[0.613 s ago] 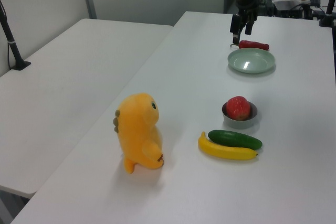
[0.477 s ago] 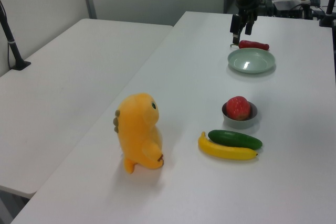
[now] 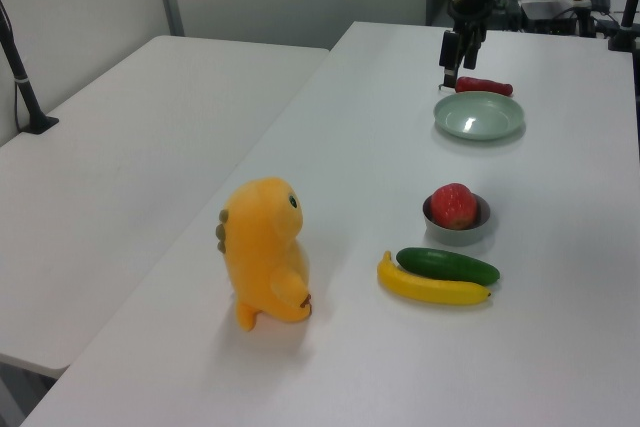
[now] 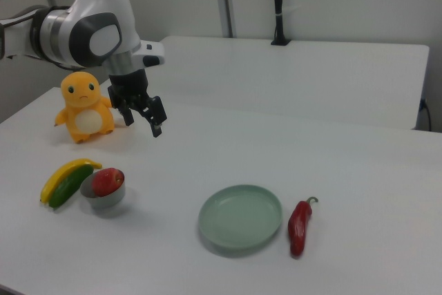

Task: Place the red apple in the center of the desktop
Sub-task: 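Move the open gripper over the red apple in the grey bowl, then lower the gripper around the apple and close on it, then lift the apple out of the bowl and carry it toward the plate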

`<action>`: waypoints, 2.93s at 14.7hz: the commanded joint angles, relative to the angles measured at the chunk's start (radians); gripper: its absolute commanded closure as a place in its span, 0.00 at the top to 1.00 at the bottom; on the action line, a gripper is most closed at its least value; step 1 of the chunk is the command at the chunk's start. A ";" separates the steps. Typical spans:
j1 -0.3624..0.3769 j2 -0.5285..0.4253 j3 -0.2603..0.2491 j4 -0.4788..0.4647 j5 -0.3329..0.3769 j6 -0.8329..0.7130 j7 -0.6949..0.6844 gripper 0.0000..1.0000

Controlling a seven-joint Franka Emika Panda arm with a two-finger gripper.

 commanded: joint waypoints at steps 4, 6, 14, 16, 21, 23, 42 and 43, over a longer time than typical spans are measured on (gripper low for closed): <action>0.064 0.042 0.000 -0.011 -0.005 0.035 0.043 1.00; 0.107 0.074 0.005 -0.014 -0.005 0.059 0.089 1.00; 0.184 0.160 0.118 -0.048 -0.063 0.057 0.098 1.00; 0.195 0.180 0.121 -0.049 -0.103 0.057 0.039 1.00; 0.193 0.208 0.126 -0.046 -0.111 0.059 -0.135 1.00; 0.195 0.220 0.126 -0.045 -0.120 0.059 -0.135 1.00; 0.192 0.185 0.138 -0.060 -0.169 0.034 -0.130 0.37; 0.190 0.177 0.140 -0.057 -0.169 0.020 -0.127 0.37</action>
